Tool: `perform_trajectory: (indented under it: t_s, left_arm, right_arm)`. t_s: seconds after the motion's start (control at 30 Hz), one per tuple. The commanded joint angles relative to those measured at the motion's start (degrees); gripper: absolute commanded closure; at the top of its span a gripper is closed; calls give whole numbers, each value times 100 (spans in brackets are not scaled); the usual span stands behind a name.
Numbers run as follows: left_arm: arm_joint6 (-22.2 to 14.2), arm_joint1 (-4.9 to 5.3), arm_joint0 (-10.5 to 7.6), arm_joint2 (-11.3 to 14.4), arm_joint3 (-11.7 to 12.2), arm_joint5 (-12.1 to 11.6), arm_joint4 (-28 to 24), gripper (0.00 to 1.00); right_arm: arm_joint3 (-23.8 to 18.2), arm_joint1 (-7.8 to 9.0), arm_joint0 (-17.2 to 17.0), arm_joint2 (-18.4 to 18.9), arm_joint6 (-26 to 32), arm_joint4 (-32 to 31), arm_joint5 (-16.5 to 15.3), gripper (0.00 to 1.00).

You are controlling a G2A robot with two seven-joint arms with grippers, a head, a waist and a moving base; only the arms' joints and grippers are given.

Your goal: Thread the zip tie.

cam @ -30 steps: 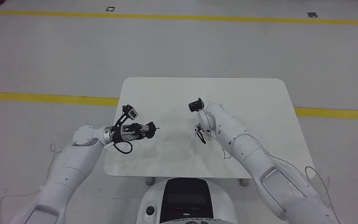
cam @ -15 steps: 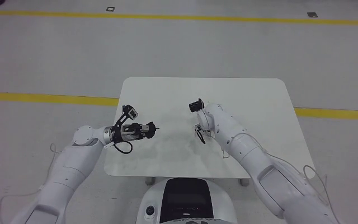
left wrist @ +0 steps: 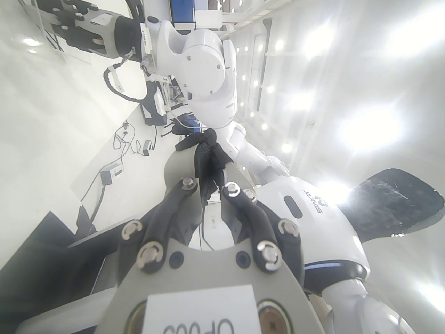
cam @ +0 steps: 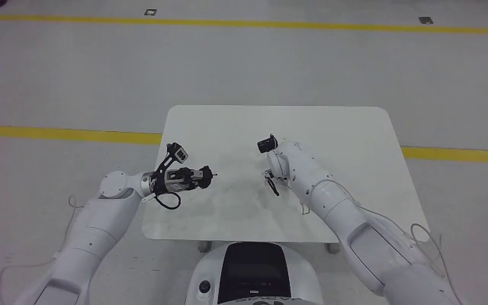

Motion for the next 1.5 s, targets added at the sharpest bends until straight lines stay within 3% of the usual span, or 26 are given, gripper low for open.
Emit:
perform_trajectory:
  t_s: [0.0, 0.63, 0.73, 0.83, 1.07, 1.23, 1.47]
  left_arm:
    - [0, 0, 0, 0, 0, 0, 0, 100]
    - [0, 0, 0, 0, 0, 0, 0, 100]
    - [0, 0, 0, 0, 0, 0, 0, 100]
    - [0, 0, 0, 0, 0, 0, 0, 100]
    - [0, 0, 0, 0, 0, 0, 0, 100]
    - [0, 0, 0, 0, 0, 0, 0, 100]
    - [0, 0, 0, 0, 0, 0, 0, 100]
  right_arm:
    - [19, -17, 4, 4, -27, 6, -5, 87]
    - [25, -44, -44, 141, 19, -96, -145, 87]
    - [66, -59, -32, 157, 5, -83, -165, 89]
    - [97, -73, -24, 171, -12, -82, -177, 100]
    - [62, -79, -34, 233, -43, -107, -178, 100]
    - [-126, -48, -105, 304, -20, -188, -156, 100]
    - [-764, 83, -378, 524, 83, -394, -141, 100]
